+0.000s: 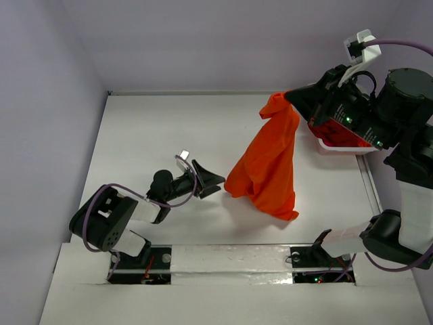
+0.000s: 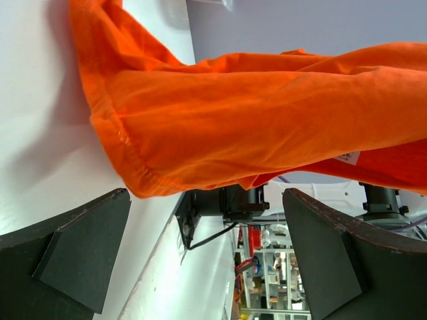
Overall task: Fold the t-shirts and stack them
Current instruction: Flatten out the tshirt
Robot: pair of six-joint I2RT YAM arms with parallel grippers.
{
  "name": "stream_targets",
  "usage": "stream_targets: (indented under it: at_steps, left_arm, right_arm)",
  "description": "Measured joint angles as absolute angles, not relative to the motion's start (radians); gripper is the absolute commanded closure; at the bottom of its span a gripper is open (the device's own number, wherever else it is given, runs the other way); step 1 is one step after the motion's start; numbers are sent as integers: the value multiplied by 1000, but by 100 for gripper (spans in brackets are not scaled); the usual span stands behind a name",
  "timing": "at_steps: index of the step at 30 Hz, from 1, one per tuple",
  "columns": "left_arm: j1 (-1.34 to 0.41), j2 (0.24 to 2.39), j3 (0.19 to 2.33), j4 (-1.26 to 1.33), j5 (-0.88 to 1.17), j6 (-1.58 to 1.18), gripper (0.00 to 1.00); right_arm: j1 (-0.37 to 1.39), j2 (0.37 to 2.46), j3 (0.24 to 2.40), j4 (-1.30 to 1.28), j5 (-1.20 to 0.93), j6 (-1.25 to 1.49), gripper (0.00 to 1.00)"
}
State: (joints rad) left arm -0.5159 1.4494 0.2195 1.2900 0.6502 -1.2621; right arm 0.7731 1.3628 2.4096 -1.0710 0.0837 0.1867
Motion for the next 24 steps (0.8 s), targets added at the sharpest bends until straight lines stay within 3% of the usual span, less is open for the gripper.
stream_targets:
  at_steps: [24]
  left_arm:
    - [-583, 1680, 207, 1293, 610, -1382, 2]
  right_arm:
    - [773, 1364, 2391, -1070, 84, 180, 100]
